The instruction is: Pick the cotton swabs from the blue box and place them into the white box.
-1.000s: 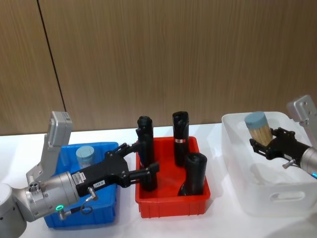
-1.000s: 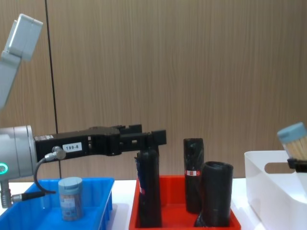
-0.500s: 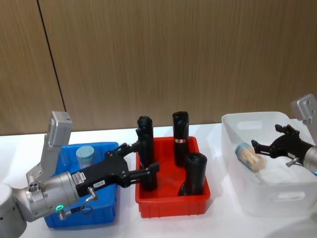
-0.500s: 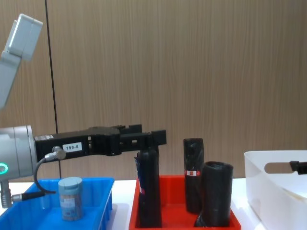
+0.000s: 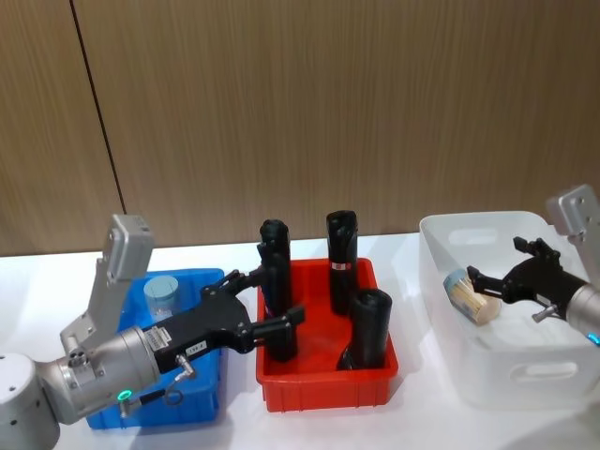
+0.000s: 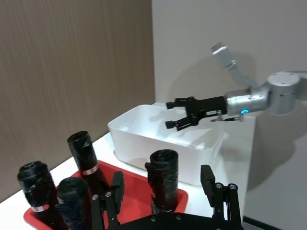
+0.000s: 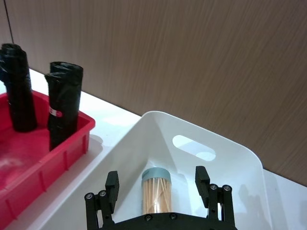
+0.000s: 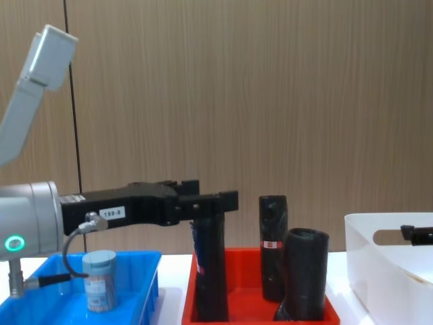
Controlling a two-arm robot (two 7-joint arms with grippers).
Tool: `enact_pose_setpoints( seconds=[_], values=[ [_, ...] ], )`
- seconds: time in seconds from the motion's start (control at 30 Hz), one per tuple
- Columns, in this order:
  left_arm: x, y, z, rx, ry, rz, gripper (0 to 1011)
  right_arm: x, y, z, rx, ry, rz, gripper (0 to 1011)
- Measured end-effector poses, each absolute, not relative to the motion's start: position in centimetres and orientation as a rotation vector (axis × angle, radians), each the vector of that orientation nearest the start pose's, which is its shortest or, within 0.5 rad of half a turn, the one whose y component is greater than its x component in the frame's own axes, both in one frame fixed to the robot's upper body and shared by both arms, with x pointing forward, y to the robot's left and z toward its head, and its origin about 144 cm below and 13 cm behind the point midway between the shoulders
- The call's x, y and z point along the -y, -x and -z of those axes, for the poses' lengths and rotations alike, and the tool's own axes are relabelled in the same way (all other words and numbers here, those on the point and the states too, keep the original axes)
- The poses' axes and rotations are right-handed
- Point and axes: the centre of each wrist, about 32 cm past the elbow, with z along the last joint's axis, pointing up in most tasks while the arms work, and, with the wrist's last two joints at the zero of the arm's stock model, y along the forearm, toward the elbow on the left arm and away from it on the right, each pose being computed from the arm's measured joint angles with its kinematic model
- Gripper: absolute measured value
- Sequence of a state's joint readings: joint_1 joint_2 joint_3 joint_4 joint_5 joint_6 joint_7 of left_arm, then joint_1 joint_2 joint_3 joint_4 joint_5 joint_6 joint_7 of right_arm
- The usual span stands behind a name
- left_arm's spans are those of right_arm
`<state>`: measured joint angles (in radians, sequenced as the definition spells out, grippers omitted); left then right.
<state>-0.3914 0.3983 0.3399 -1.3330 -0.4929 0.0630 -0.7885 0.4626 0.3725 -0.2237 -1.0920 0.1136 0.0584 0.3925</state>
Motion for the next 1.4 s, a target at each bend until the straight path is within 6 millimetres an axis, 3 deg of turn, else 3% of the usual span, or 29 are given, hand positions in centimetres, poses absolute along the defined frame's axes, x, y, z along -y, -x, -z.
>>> enact_pose_setpoints(
  seconds=[0.73, 1.4],
  values=[
    [-24.6, -53.4, -119.9, 0.066, -0.063, -0.77, 1004, 28.7, -52.7, -117.1, 0.109, 0.203, 1.177, 1002],
    [-21.9, -51.2, -120.1, 0.172, -0.079, -0.959, 1004, 25.1, -47.1, -118.0, 0.094, 0.048, 1.211, 1002]
  ],
)
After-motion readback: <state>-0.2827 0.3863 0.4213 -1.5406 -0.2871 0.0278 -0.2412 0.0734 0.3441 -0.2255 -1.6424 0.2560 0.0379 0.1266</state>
